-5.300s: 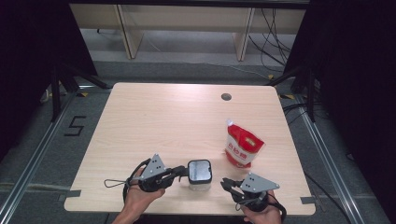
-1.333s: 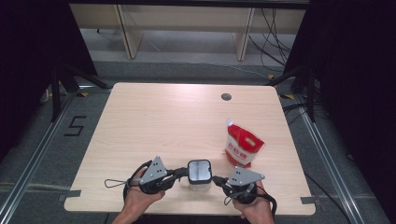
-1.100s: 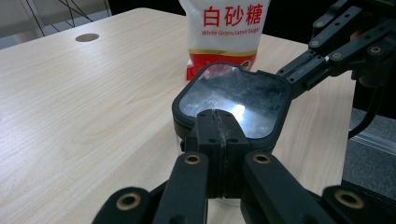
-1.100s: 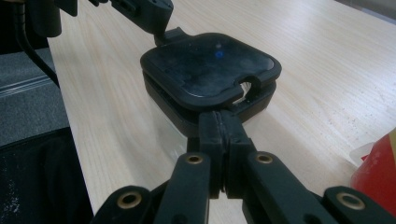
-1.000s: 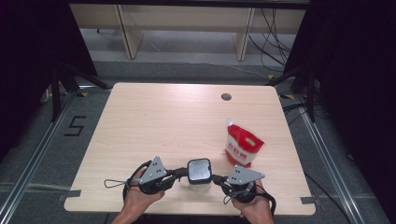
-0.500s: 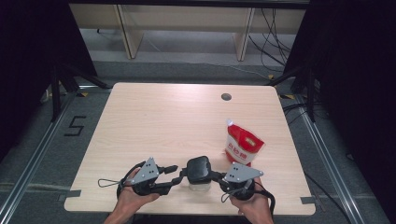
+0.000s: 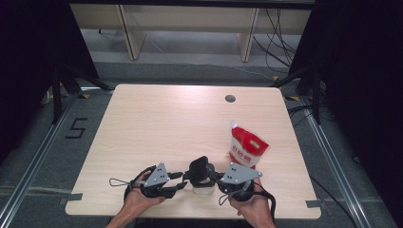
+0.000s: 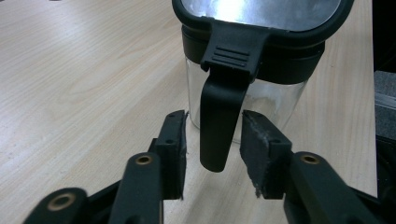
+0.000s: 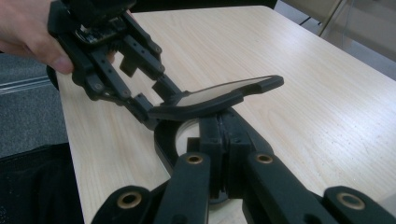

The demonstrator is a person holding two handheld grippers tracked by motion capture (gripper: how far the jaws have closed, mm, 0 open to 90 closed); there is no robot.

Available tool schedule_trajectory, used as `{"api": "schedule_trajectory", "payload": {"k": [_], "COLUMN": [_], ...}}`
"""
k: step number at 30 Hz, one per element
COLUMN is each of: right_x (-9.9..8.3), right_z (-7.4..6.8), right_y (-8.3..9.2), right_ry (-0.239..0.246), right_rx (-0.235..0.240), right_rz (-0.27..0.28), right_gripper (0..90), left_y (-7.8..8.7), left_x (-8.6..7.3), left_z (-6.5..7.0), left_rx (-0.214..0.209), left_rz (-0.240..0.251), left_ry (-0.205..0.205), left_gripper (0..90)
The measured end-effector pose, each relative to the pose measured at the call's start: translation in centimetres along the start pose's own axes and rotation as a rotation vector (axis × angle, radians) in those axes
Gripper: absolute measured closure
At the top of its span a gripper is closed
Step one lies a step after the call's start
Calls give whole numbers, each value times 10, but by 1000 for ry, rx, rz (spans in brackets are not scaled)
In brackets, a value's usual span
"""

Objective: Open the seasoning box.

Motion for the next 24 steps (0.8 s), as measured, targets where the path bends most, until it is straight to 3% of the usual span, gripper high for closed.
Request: {"api": "schedule_trajectory", "payload": {"k": [1,4,6,7,12,16,19,24], "right_x": [2,4,5,6,12,14,18,22], "right_z": [1,-3,-3,-5,-8,-10,-13,-18], "right_y": [0,0,-1,-2,-4,-5,-6,-8], "right_ry": [21,4,15,17,26,31,48,69], "right_rx": [-9,-4,0,3,2,2,1,-3], "right_rz": [8,-1,1,8,4,12,12,14], "right_gripper": [897,897,897,897,896,896,895,895], "left_y": [0,-1,-1,-1,-1,-2,-1,-1], "left_x": [0,2,1,1,2,2,2,3], "left_z": [-1,0,-1,0,-1,1,0,0], "left_rx": [-6,-11,-11,-7,-4,4,17,23], "left_rz": [4,21,18,16,10,7,-3,-3], "left_ry": [-11,15,-6,4,-39,-10,-35,-31], "left_gripper": [655,696,710,722,731,734,735,735]}}
Point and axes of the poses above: each handheld gripper's, and its own axes: y roughly backward along the jaws, x roughly out of its top, z roughly to its right, the point moved 9 cm from there along -y, roughly forward along the jaws, and after that the axes turned 12 degrees about -y, right-handed, at the moved point
